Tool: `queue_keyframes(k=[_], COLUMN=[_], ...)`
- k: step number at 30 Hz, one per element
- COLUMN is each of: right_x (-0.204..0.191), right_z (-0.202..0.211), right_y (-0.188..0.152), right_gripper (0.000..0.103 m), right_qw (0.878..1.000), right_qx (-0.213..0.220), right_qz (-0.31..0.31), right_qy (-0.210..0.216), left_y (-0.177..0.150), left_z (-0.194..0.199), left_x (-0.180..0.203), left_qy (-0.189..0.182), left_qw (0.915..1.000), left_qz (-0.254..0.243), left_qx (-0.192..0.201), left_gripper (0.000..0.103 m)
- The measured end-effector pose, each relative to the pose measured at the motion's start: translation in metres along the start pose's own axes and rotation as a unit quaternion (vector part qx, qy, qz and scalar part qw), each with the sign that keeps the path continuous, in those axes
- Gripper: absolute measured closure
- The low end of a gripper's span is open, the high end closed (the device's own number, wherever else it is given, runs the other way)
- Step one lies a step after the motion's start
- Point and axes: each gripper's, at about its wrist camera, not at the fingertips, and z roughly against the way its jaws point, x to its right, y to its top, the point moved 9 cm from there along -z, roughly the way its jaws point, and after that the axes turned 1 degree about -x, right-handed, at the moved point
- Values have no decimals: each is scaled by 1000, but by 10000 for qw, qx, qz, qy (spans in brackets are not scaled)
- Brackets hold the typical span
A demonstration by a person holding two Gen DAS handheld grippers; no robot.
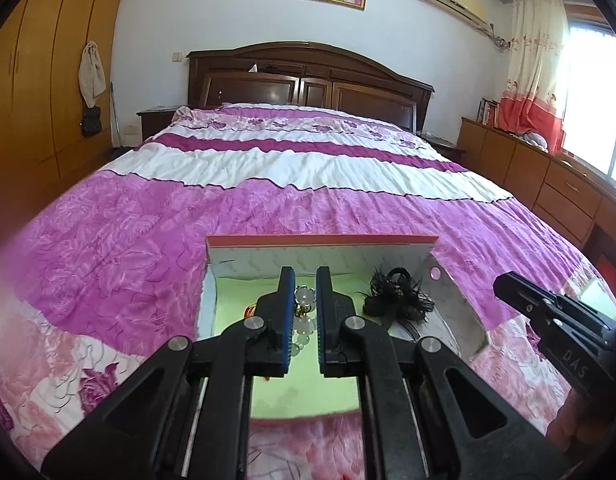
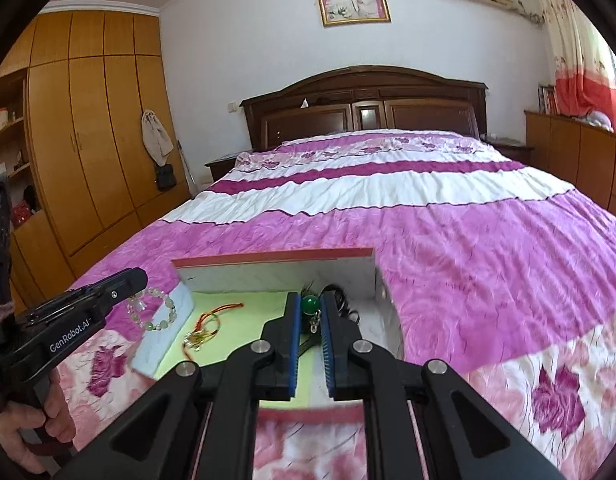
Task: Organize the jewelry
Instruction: 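Carry the bead bracelet in the left tool into the box while the right tool carries the earring, then open the left tool to drop the bracelet while the right tool releases the earring beside the bow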
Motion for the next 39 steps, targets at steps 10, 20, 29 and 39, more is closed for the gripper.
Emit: queue_keyframes(k=[10, 20, 29, 39], right_x=[17, 33, 32, 25], right_z=[-51, -76, -79, -59], right_y=[-26, -52, -56, -47], right_gripper=[92, 91, 78, 66], right_qw=[9979, 9926, 9914, 9936], right_qx=[-619, -1141, -1240, -1046], right_qz=[-42, -178, -319, -397], right_qy=[-165, -383, -261, -139], left_y=[-31, -53, -59, -50], left_z=[-48, -68, -69, -50], left_x=[0, -3, -3, 0], left_qy=[66, 107, 209, 108], left_qw=[9983, 9949, 9929, 9942], left_qz=[2, -4, -1, -32], left_qx=[-578, -1003, -1174, -1067], left_gripper=[101, 100, 76, 69])
